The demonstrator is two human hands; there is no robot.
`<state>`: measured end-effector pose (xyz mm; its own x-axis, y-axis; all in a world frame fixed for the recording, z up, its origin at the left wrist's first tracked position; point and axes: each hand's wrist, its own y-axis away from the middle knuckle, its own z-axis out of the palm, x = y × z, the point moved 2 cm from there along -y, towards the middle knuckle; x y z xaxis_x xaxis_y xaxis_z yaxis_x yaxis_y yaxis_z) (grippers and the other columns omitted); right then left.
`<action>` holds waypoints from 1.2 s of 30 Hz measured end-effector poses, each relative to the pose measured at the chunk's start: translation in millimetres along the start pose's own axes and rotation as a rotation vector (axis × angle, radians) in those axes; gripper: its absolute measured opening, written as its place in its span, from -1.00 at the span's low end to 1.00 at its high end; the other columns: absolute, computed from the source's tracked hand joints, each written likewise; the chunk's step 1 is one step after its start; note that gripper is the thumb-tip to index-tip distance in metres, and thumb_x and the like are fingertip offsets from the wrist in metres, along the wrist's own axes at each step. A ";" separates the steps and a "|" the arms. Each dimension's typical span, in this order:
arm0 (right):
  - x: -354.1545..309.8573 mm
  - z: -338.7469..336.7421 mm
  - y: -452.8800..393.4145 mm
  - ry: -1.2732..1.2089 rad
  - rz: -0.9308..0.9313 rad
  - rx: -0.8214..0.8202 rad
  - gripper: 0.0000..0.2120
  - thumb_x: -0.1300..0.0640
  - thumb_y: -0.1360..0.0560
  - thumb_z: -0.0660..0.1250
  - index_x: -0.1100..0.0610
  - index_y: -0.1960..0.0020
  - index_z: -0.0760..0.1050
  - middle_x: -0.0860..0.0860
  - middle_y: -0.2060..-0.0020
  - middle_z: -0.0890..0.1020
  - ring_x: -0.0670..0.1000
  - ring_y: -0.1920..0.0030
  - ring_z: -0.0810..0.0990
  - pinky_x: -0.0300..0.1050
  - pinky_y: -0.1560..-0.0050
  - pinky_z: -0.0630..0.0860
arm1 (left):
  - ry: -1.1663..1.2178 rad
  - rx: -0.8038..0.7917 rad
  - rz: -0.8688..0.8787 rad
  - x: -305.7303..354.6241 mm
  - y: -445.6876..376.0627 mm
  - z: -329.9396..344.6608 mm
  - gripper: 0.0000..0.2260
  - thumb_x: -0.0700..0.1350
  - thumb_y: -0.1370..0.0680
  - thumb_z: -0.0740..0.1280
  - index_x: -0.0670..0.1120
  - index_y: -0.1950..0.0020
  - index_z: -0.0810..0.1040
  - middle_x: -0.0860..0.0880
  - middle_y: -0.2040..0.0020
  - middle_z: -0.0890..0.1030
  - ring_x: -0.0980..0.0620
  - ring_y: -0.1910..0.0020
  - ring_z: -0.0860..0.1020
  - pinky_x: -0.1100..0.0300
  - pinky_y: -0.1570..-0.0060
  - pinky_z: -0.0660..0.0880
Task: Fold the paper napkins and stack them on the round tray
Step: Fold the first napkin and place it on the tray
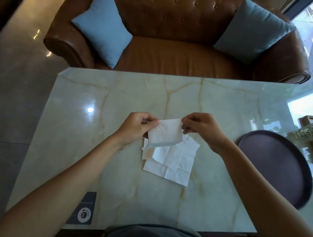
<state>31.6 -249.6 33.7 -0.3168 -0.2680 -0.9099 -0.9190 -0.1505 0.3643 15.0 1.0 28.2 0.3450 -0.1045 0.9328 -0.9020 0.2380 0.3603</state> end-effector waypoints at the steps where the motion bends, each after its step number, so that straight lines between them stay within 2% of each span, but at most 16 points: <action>1: 7.1 -3.0 1.9 -0.050 0.028 0.048 -0.89 0.18 -0.58 0.41 0.19 0.03 0.69 0.07 0.17 0.77 0.04 0.13 0.75 0.11 -0.14 0.66 | 0.045 0.011 -0.017 -0.3 0.4 -0.9 -0.90 -0.15 -0.61 0.40 -0.14 -0.03 0.70 -0.06 0.11 0.74 0.06 0.17 0.70 0.22 0.23 0.62; 3: 19.9 -1.8 8.4 -0.141 0.068 0.074 -0.79 0.02 -0.58 0.40 0.14 -0.10 0.68 0.06 -0.01 0.77 0.03 -0.09 0.73 0.17 -0.31 0.56 | 0.135 0.015 -0.054 -1.9 0.7 0.1 -0.89 -0.14 -0.61 0.39 -0.14 -0.06 0.69 -0.06 0.11 0.73 0.05 0.18 0.70 0.19 0.25 0.62; 6: 30.9 15.6 18.3 -0.283 0.110 -0.111 -0.58 -0.17 -0.53 0.39 0.06 -0.26 0.63 0.05 -0.23 0.70 0.02 -0.30 0.63 0.04 -0.37 0.46 | 0.190 -0.009 -0.102 -6.3 -0.1 3.7 -0.85 -0.10 -0.61 0.39 -0.14 -0.09 0.68 -0.10 0.07 0.70 0.00 0.18 0.67 0.14 0.22 0.60; 8: 33.0 25.2 21.6 -0.318 0.125 -0.141 -0.67 -0.08 -0.51 0.44 0.07 -0.19 0.67 0.12 -0.17 0.72 0.06 -0.24 0.66 0.02 -0.35 0.48 | 0.213 -0.028 -0.139 -9.4 -1.4 5.2 -0.84 -0.10 -0.61 0.39 -0.15 -0.12 0.67 -0.08 0.06 0.70 0.00 0.16 0.67 0.16 0.20 0.60; 12: 35.1 34.2 22.5 -0.356 0.143 0.011 -0.80 0.23 -0.55 0.43 0.23 -0.16 0.64 0.22 0.00 0.72 0.12 0.01 0.64 0.05 -0.13 0.49 | 0.171 -0.021 -0.187 -15.4 0.5 9.2 -0.74 -0.18 -0.59 0.41 -0.11 -0.28 0.56 -0.07 0.09 0.70 0.01 0.15 0.67 0.13 0.14 0.61; 14: 36.0 36.1 23.9 -0.362 0.188 0.097 -0.74 0.22 -0.54 0.45 0.12 -0.23 0.61 0.30 -0.08 0.70 0.13 0.02 0.63 0.06 -0.08 0.48 | 0.060 -0.010 -0.191 -18.6 3.9 13.0 -0.62 -0.20 -0.57 0.43 -0.03 -0.37 0.47 -0.06 0.12 0.68 0.00 0.16 0.67 0.08 0.09 0.63; 18: 38.3 39.0 24.3 -0.301 0.185 0.178 -0.71 0.21 -0.54 0.43 -0.03 -0.23 0.60 0.25 -0.08 0.71 0.12 0.02 0.65 0.04 -0.06 0.52 | -0.056 -0.047 -0.188 -24.9 12.7 20.4 -0.57 -0.03 -0.52 0.49 0.15 -0.36 0.47 -0.01 0.07 0.71 0.15 0.19 0.66 0.10 -0.04 0.60; 21: 38.0 39.4 25.5 -0.250 0.178 0.206 -0.85 0.22 -0.55 0.41 0.03 -0.04 0.69 0.17 0.07 0.72 0.10 0.10 0.63 0.04 0.02 0.49 | -0.116 -0.035 -0.150 -27.6 17.1 23.7 -0.51 0.10 -0.41 0.58 0.23 -0.29 0.52 0.08 -0.13 0.61 0.19 -0.04 0.64 0.22 -0.06 0.58; 23: 38.7 40.1 26.4 -0.224 0.181 0.194 -0.89 0.21 -0.55 0.42 0.09 0.03 0.72 0.09 0.12 0.71 0.09 0.08 0.63 0.05 0.00 0.49 | -0.273 -0.047 -0.115 -31.2 19.5 27.8 -0.41 0.08 -0.34 0.64 0.20 -0.33 0.54 0.12 -0.34 0.46 0.15 -0.28 0.53 0.18 -0.26 0.50; 25: 39.6 41.5 27.5 -0.227 0.195 0.171 -0.91 0.20 -0.56 0.43 0.13 0.03 0.73 0.09 0.11 0.71 0.09 0.05 0.64 0.06 -0.03 0.52 | -0.408 -0.045 -0.045 -33.2 21.9 32.2 -0.39 0.03 -0.34 0.64 0.13 -0.37 0.55 0.17 -0.45 0.35 0.17 -0.35 0.46 0.20 -0.34 0.41; 27: 39.4 42.9 28.7 -0.249 0.215 0.153 -0.91 0.22 -0.56 0.43 0.18 0.01 0.72 0.11 0.09 0.70 0.09 0.05 0.65 0.02 -0.02 0.55 | -0.481 -0.046 0.039 -32.7 22.7 35.3 -0.51 -0.01 -0.40 0.60 0.09 -0.31 0.62 0.15 -0.36 0.53 0.17 -0.25 0.54 0.23 -0.22 0.45; 29: 38.6 43.3 29.9 -0.283 0.244 0.141 -0.90 0.23 -0.57 0.42 0.21 0.00 0.71 0.11 0.08 0.69 0.08 0.06 0.66 -0.06 0.03 0.61 | -0.525 -0.057 0.075 -31.8 22.9 36.9 -0.75 -0.03 -0.49 0.50 0.07 -0.17 0.69 0.10 -0.03 0.70 0.12 0.03 0.62 0.18 0.04 0.50; 31: 36.6 43.0 31.7 -0.249 0.241 0.129 -0.89 0.17 -0.58 0.41 0.17 0.00 0.70 0.07 0.10 0.69 0.07 0.06 0.66 -0.12 0.08 0.61 | -0.562 -0.065 0.082 -33.7 22.0 35.4 -0.91 -0.04 -0.56 0.41 0.01 0.01 0.70 0.03 0.26 0.63 0.06 0.30 0.52 0.12 0.25 0.40; 32: 35.7 41.0 32.3 -0.144 0.206 0.121 -0.88 0.09 -0.58 0.42 0.10 -0.02 0.70 0.03 0.08 0.68 0.04 0.04 0.66 -0.15 0.06 0.60 | -0.565 -0.066 0.075 -35.2 21.4 34.1 -0.88 -0.03 -0.58 0.38 -0.01 0.07 0.68 -0.03 0.31 0.56 0.05 0.36 0.45 0.11 0.29 0.34; 34: 32.6 36.8 33.9 0.156 0.097 0.075 -0.80 -0.11 -0.54 0.45 -0.07 -0.11 0.67 -0.06 -0.06 0.62 -0.09 -0.07 0.62 -0.22 -0.07 0.53 | -0.553 -0.087 0.047 -37.1 20.0 30.3 -0.85 0.00 -0.59 0.35 -0.01 0.09 0.66 -0.14 0.27 0.58 0.04 0.36 0.43 0.13 0.29 0.33; 36: 27.0 35.4 35.6 0.295 0.017 -0.050 -0.66 -0.18 -0.46 0.50 -0.16 -0.21 0.62 -0.15 -0.16 0.58 -0.20 -0.19 0.55 -0.34 -0.15 0.43 | -0.530 -0.132 0.037 -36.5 18.7 26.6 -0.87 0.02 -0.59 0.35 0.04 0.03 0.68 -0.10 0.20 0.64 0.07 0.35 0.46 0.14 0.29 0.35</action>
<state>-18.0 -228.5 15.1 -0.2432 -0.5348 -0.8092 -0.8992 -0.1885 0.3948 -21.4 -16.4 0.6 0.1045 -0.5578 0.8233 -0.8590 0.3666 0.3574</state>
